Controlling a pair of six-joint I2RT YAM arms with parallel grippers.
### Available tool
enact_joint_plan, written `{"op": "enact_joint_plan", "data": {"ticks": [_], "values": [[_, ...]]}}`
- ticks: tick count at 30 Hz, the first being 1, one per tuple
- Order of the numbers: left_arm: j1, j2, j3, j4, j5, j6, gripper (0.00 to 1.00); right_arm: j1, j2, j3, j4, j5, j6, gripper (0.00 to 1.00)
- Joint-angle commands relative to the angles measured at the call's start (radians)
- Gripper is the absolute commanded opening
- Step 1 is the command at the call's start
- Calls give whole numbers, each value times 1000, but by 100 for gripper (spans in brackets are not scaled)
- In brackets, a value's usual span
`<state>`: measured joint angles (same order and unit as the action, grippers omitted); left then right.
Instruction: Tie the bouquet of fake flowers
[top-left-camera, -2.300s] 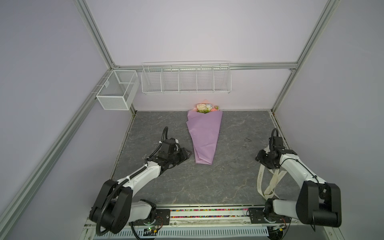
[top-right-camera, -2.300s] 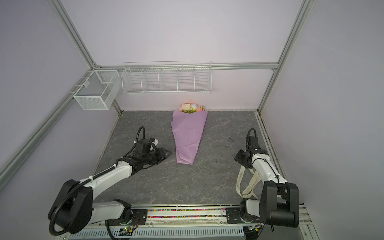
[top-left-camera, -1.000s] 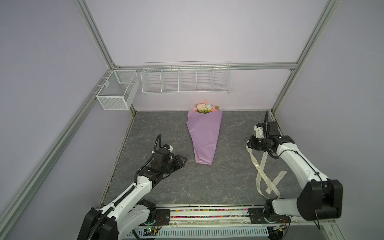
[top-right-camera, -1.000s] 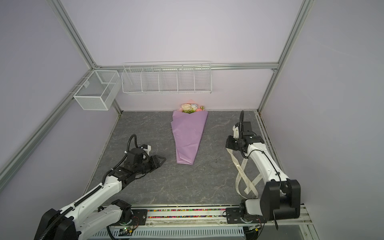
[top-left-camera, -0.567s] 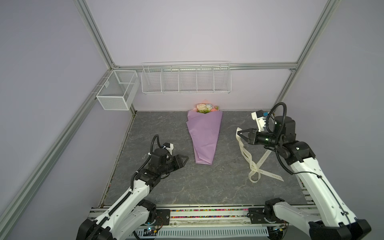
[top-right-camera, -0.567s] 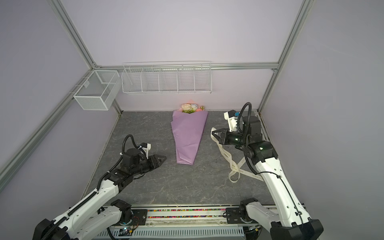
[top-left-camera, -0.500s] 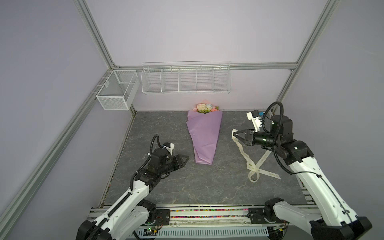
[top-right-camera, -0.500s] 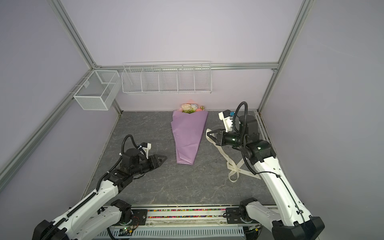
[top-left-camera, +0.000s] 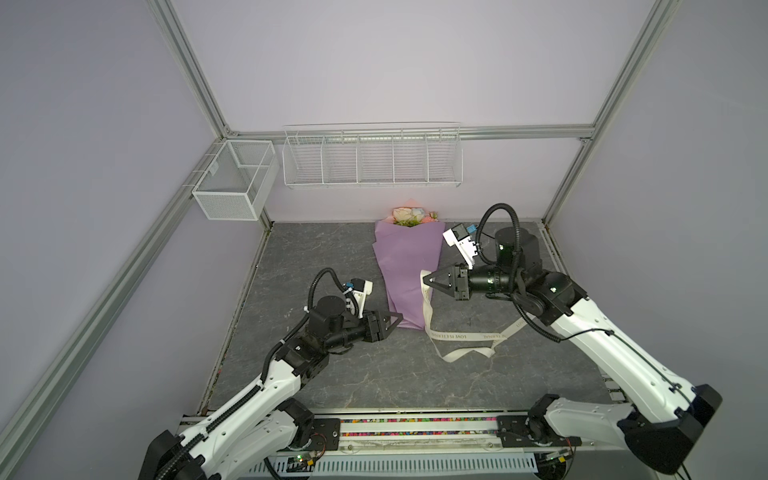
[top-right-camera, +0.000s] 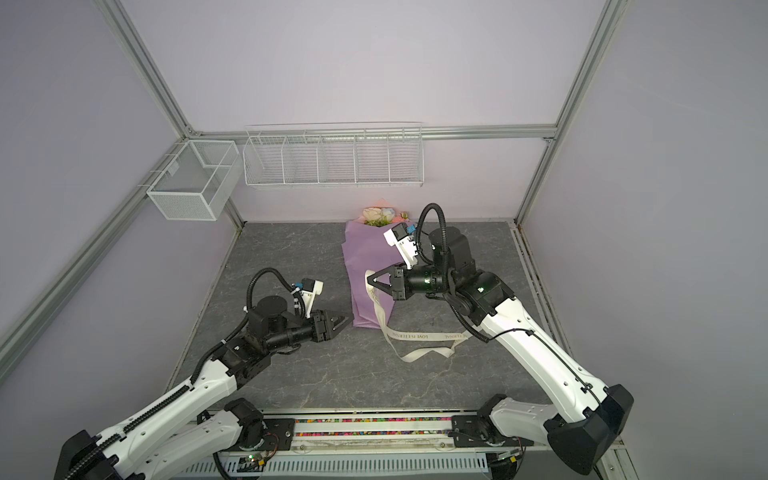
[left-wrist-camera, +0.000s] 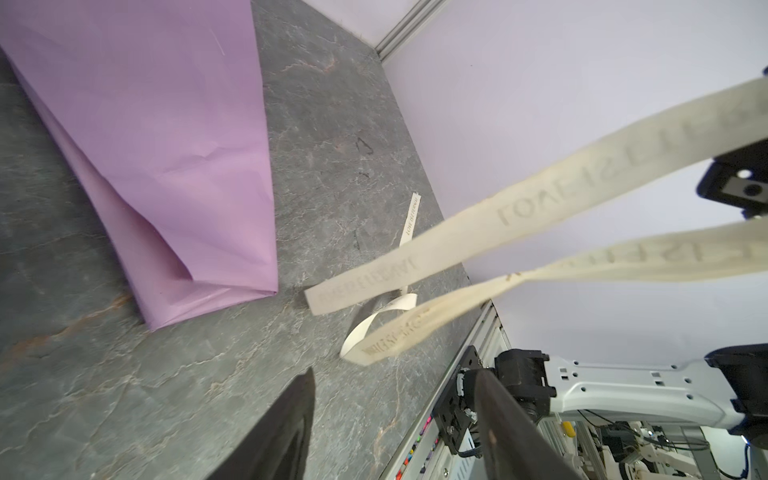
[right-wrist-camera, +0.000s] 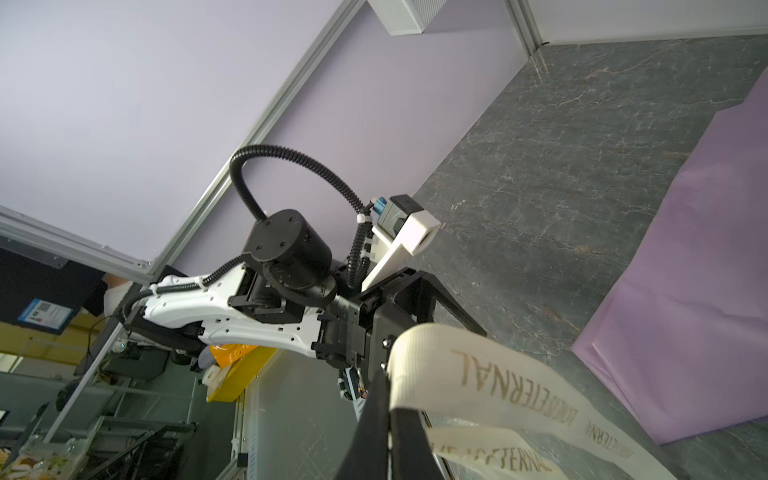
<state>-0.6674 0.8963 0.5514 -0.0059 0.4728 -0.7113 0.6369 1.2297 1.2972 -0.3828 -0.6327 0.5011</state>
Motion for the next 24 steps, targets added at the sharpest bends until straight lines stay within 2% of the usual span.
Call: {"op": "enact_joint_plan", "data": {"ticks": [1, 7, 18, 21, 24], "values": [[-37, 20, 58, 7, 6, 53, 64, 8, 16, -19, 87, 20, 56, 7], [-91, 67, 75, 82, -25, 19, 64, 15, 4, -21, 104, -7, 49, 7], [-156, 215, 171, 77, -97, 81, 63, 15, -28, -50, 126, 17, 72, 7], [-158, 248, 181, 85, -116, 94, 61, 15, -37, -64, 144, 24, 89, 9], [-160, 282, 200, 102, -104, 102, 51, 16, -42, -68, 141, 38, 91, 9]]}}
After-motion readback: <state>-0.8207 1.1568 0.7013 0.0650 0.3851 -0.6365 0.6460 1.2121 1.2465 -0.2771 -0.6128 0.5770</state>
